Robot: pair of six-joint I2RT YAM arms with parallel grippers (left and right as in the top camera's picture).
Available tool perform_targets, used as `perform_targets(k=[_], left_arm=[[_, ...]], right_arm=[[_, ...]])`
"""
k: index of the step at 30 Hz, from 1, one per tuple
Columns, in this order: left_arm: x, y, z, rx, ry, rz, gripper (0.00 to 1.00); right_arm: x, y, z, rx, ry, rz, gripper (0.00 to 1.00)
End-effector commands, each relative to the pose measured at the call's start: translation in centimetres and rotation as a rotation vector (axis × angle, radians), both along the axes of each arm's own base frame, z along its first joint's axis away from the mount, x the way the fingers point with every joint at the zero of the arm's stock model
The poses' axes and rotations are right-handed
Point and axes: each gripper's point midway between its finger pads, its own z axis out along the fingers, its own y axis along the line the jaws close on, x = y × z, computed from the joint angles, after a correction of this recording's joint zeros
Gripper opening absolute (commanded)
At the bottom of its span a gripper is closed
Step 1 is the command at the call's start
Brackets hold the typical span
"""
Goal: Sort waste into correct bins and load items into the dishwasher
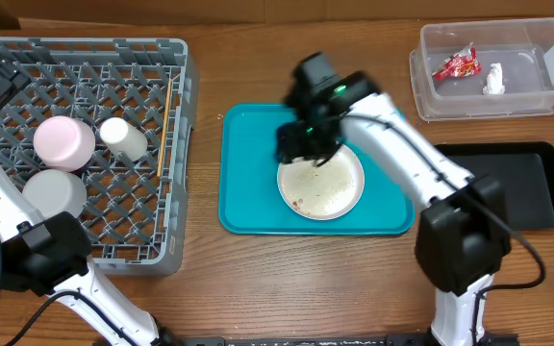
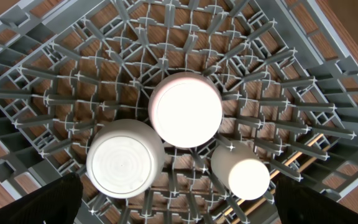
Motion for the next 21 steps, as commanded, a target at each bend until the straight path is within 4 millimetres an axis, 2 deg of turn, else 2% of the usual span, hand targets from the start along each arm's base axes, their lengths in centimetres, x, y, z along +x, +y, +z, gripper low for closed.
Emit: perform_targets(k=[1,5,8,17,21], left_arm=[[0.0,0.2,-0.3,0.006,0.01,0.014,1.0],[0.0,0.2,-0.3,0.007,0.01,0.014,1.0],[0.0,0.2,-0.3,0.006,0.01,0.014,1.0],[0.0,0.2,-0.3,0.006,0.01,0.014,1.0],[0.0,0.2,-0.3,0.006,0.01,0.014,1.0]], right_arm=[[-1.8,1.6,-0.5,-0.048,-0.052,0.058,0.51],[-1.8,1.2,-2.0,-0.204,-0.133,-0.023,0.42],[-1.8,1.0,-2.8,-0.256,-0.162,-0.094,0.37],[-3.1,0.4,-6.1,-0.281,-0.139,-0.098,0.36],[-3.9,0.0,-7.0,-0.29,-0.113,-0.089,0.29]])
